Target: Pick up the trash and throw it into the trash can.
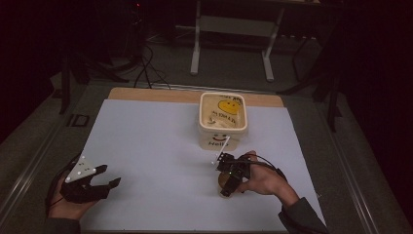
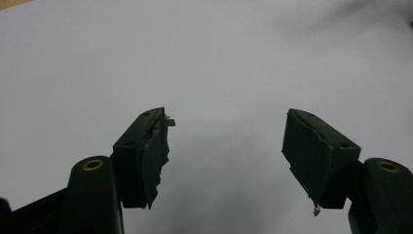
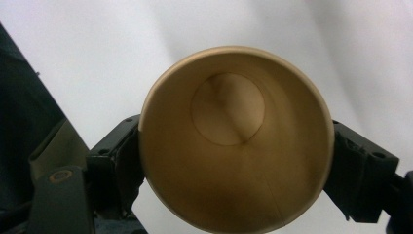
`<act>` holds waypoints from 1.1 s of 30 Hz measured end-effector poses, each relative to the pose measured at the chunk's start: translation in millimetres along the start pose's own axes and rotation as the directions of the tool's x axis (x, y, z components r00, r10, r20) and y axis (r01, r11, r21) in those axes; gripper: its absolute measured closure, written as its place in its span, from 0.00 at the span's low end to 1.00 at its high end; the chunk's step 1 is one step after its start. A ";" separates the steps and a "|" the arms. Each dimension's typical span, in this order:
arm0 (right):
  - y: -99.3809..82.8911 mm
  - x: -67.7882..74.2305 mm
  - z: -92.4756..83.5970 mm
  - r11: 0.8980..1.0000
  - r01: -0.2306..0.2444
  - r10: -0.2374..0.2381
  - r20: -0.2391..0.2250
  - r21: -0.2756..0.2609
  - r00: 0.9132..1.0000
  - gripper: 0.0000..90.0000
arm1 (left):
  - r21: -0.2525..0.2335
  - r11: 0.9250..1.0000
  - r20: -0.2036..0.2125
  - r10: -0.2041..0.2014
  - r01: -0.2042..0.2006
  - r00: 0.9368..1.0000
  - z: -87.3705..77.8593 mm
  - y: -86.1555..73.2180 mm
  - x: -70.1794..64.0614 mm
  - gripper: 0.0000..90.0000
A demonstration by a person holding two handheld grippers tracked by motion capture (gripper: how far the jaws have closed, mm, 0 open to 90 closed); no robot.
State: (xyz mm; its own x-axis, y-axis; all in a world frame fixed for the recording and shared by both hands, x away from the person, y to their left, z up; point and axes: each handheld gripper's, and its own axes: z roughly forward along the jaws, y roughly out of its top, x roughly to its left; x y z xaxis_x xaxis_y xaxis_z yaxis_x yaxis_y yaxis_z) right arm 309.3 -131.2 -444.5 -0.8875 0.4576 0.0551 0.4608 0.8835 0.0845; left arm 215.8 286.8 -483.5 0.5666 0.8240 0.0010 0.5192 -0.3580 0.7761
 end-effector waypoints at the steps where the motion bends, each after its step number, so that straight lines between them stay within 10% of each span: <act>1: -0.5 -0.1 -2.4 1.000 -0.002 0.002 0.001 -0.005 1.000 0.20 | 0.000 1.000 0.000 -0.001 0.001 1.000 0.1 0.0 0.0 0.37; 33: -8.9 -16.9 -78.9 0.998 -0.001 0.005 0.058 -0.068 0.998 0.20 | 0.004 1.000 0.003 -0.002 0.002 1.000 0.6 -0.2 0.0 0.37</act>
State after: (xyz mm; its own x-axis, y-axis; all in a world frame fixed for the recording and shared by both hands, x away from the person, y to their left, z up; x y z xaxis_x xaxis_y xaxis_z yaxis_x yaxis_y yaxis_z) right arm 321.0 -154.7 -367.7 -0.8842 0.4671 -0.0023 0.4614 0.8742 0.1514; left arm 216.0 286.6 -484.1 0.5678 0.8232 -0.0025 0.5230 -0.3584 0.7734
